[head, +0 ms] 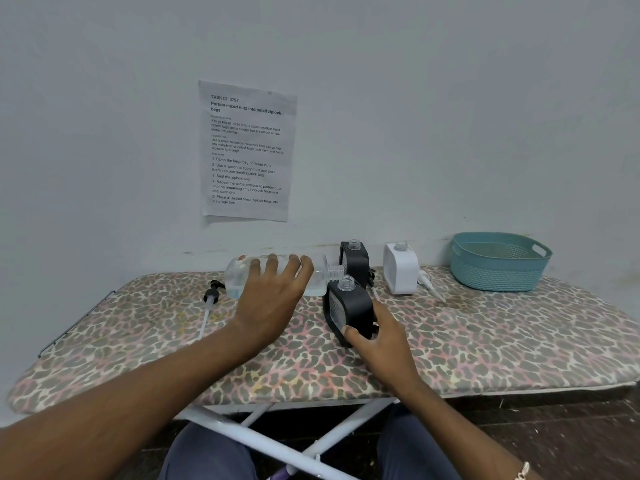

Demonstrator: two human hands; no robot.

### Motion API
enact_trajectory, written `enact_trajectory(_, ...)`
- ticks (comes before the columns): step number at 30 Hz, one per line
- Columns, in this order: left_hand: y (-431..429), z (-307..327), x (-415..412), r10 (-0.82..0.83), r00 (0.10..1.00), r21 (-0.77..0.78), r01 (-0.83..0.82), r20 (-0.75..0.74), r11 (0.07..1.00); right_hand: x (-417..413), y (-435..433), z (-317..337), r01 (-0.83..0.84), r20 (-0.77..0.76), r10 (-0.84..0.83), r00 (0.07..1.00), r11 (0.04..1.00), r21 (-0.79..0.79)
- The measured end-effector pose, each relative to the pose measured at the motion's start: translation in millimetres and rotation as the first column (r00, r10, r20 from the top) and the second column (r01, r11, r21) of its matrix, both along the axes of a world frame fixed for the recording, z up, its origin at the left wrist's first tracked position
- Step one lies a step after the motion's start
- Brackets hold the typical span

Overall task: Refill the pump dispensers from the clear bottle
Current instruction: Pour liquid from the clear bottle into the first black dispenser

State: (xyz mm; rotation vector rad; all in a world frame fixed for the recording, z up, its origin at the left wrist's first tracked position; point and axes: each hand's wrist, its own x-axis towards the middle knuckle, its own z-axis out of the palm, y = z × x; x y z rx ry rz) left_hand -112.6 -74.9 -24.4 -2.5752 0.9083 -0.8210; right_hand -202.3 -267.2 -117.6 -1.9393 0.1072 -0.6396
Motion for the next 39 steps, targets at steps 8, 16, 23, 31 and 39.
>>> enact_trajectory(8,-1,0,1,-0.005,1.0,0.002,0.005,0.018,1.0,0,0,0,0.0,-0.001,0.0,1.0,1.0,-0.001)
enact_trajectory(16,-1,-6,3,-0.03,0.997,-0.052,0.033,0.064,0.998,1,-1,-2,-0.01,0.006,0.01,1.0,1.0,0.009)
enact_trajectory(23,2,-13,6,0.001,1.0,-0.135,0.002,0.022,0.991,1,-2,-3,-0.011,0.02,0.011,1.0,1.0,-0.008)
enact_trajectory(31,11,-7,4,-0.095,0.99,-0.642,0.005,-0.105,0.766,4,-4,-6,-0.015,0.019,0.015,1.0,1.0,-0.019)
enact_trajectory(39,33,-21,28,-0.276,0.928,-0.943,-0.168,-0.249,0.287,4,-4,-6,-0.012,0.008,0.012,1.0,1.0,-0.021)
